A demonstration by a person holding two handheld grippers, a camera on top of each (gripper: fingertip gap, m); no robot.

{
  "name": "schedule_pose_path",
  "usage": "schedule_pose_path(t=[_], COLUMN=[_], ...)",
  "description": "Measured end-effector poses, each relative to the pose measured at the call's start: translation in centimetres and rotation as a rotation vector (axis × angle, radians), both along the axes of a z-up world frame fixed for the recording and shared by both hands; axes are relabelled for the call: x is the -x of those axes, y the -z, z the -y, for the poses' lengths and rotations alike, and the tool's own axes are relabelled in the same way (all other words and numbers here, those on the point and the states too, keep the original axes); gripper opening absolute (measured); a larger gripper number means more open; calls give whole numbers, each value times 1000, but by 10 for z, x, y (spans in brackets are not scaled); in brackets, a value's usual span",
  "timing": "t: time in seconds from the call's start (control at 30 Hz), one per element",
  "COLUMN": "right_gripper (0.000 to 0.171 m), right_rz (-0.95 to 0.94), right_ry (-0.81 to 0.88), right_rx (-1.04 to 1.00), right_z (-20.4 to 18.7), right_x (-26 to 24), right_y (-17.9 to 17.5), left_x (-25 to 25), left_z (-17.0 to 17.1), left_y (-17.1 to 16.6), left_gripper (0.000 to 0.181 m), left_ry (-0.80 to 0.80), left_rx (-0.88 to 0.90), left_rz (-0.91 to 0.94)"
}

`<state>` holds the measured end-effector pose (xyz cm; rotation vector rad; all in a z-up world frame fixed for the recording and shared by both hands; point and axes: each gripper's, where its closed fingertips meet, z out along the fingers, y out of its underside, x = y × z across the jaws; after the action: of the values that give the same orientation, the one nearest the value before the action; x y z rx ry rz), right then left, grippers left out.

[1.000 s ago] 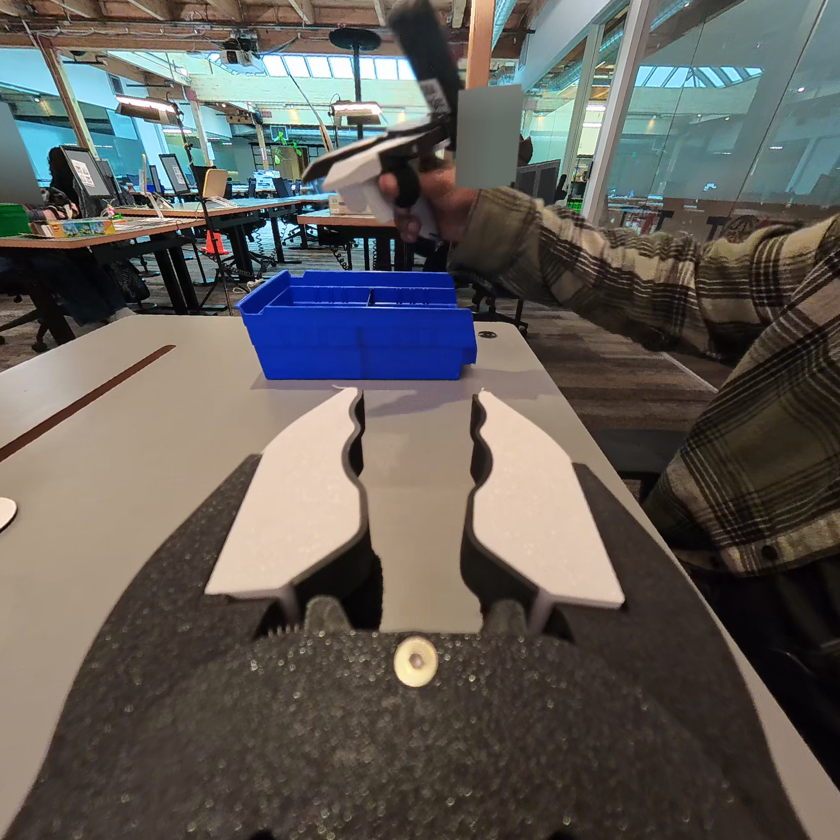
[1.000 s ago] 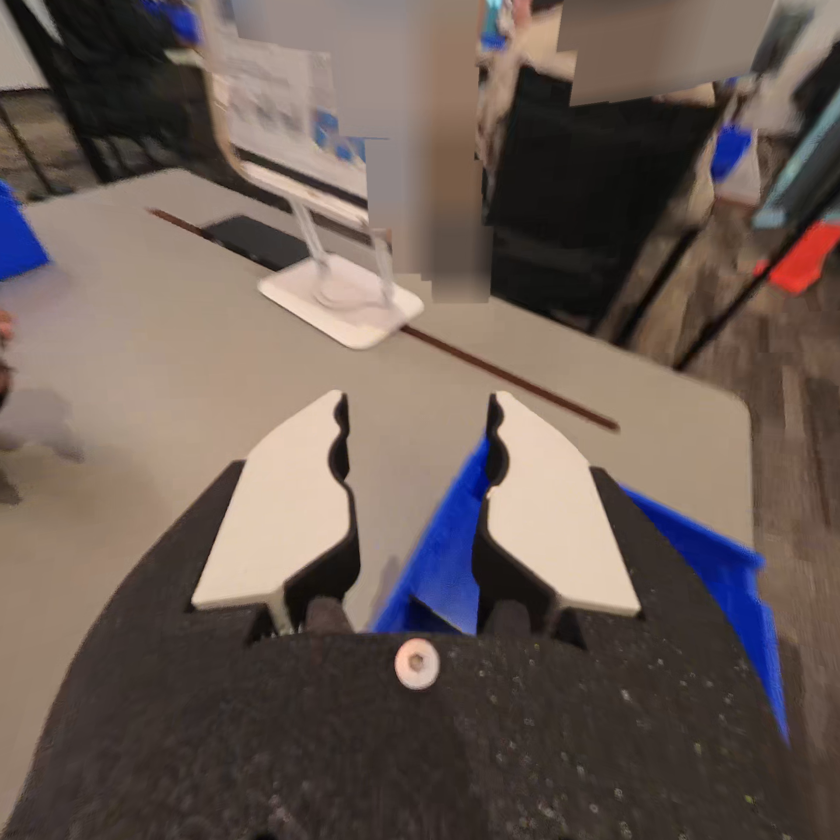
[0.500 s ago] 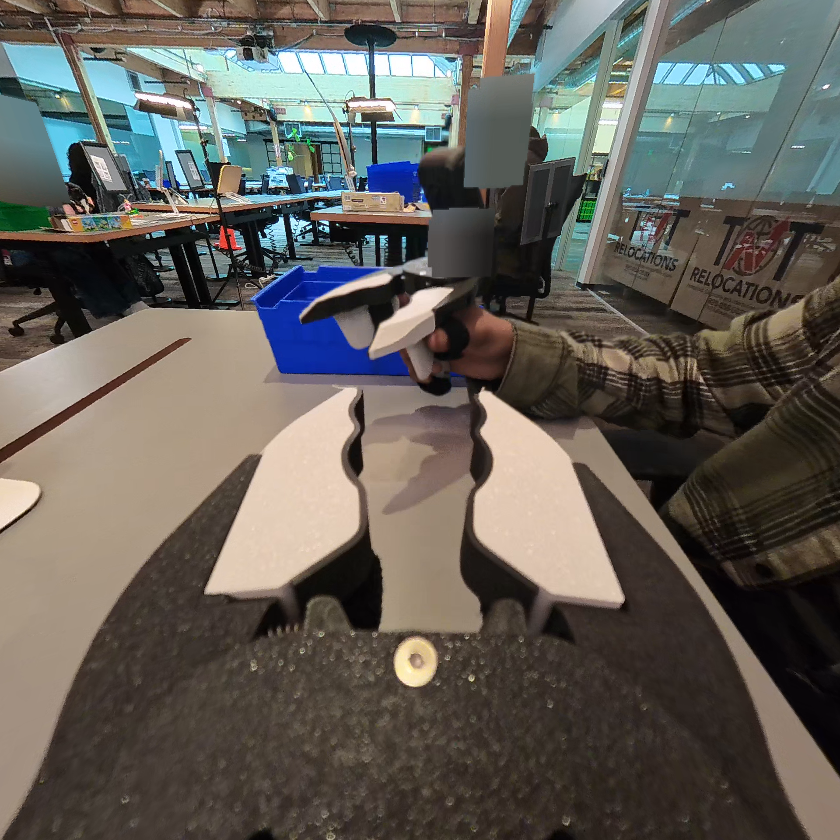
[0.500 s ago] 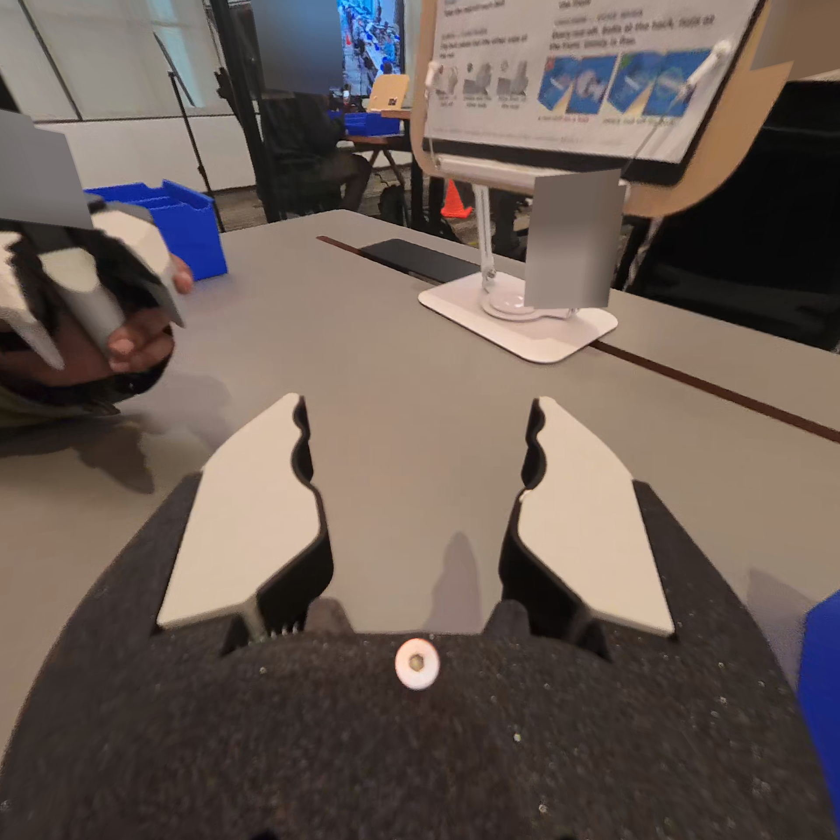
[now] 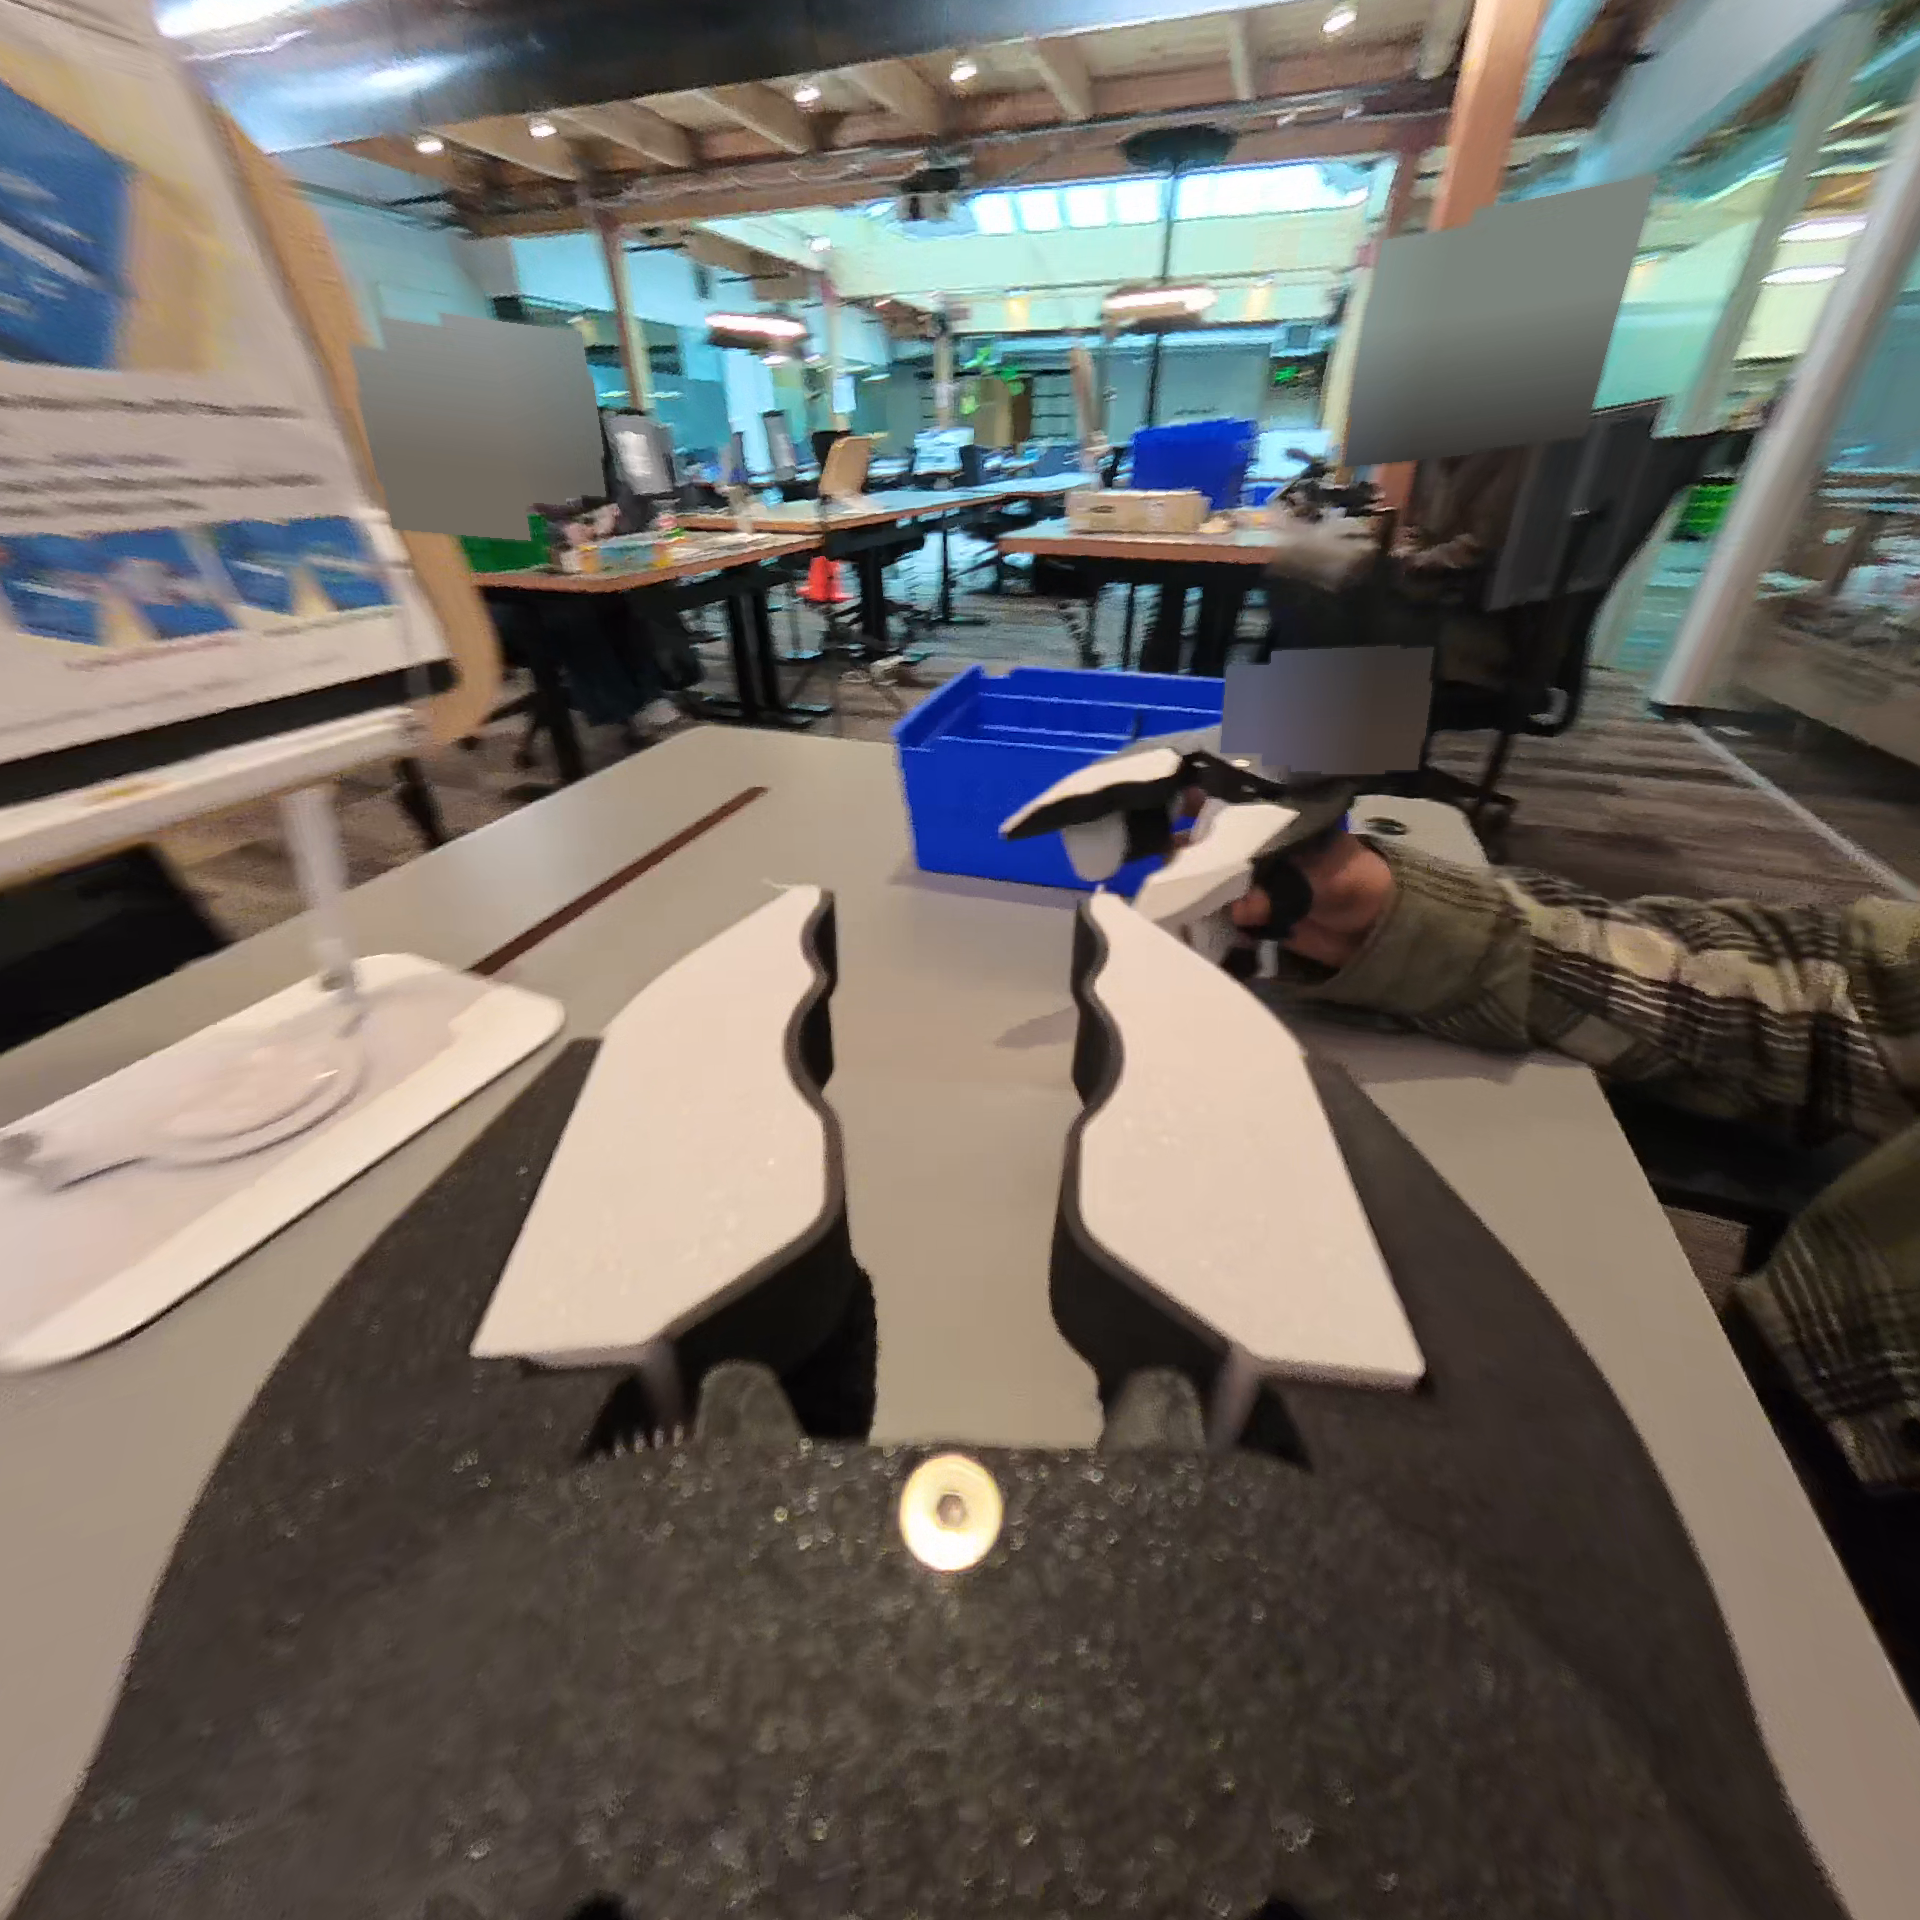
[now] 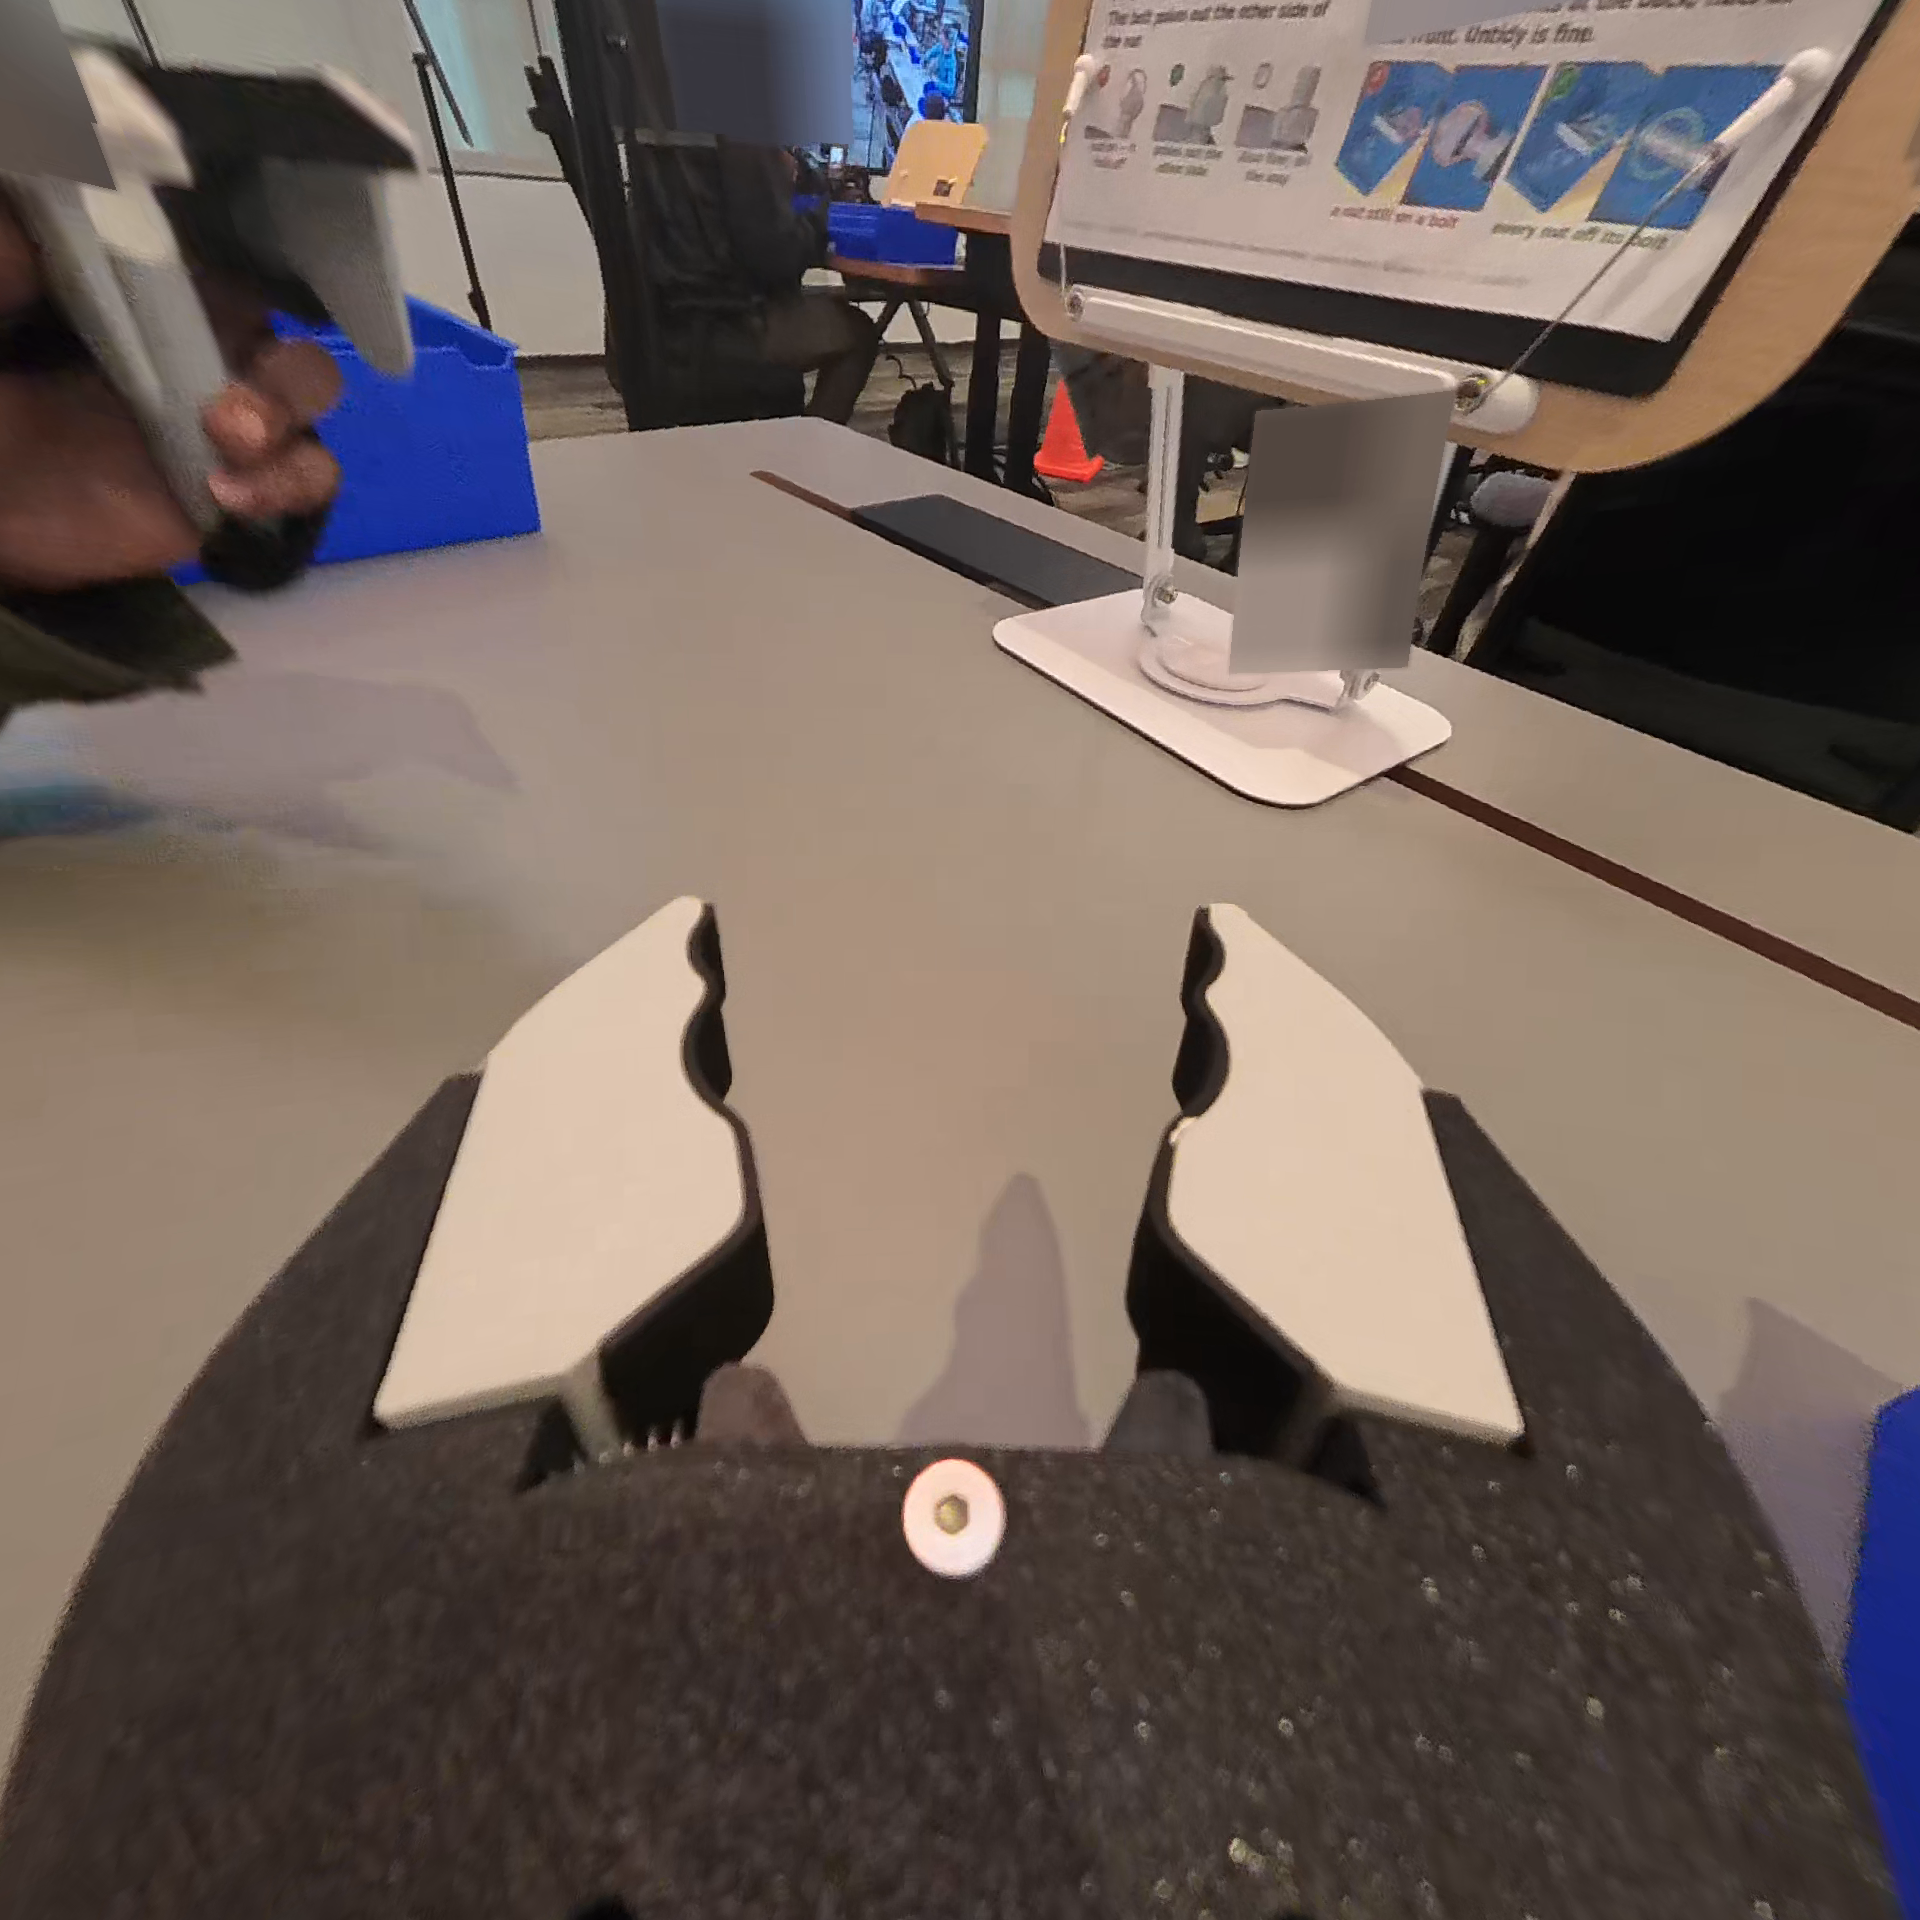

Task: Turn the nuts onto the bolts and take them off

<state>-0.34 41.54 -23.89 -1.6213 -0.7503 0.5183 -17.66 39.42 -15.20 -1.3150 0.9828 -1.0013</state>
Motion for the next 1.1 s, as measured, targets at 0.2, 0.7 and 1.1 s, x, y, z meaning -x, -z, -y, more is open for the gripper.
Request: schedule_pose_path(t=[0.2, 0.7, 1.1], right_gripper=[84, 81, 81], right_rz=[15, 55, 63], right_ry=[-49, -140, -154], right_rx=[17, 57, 69], right_z=[7, 16, 15], right_x=[10, 31, 32], right_y=[3, 17, 22], left_x=[125, 434, 469], left_z=[-22, -56, -69], left_y=[-54, 75, 142], left_gripper=[43, 38, 32], left_ry=[-341, -951, -988], left_rx=[-35, 412, 642], left_rz=[-157, -537, -713])
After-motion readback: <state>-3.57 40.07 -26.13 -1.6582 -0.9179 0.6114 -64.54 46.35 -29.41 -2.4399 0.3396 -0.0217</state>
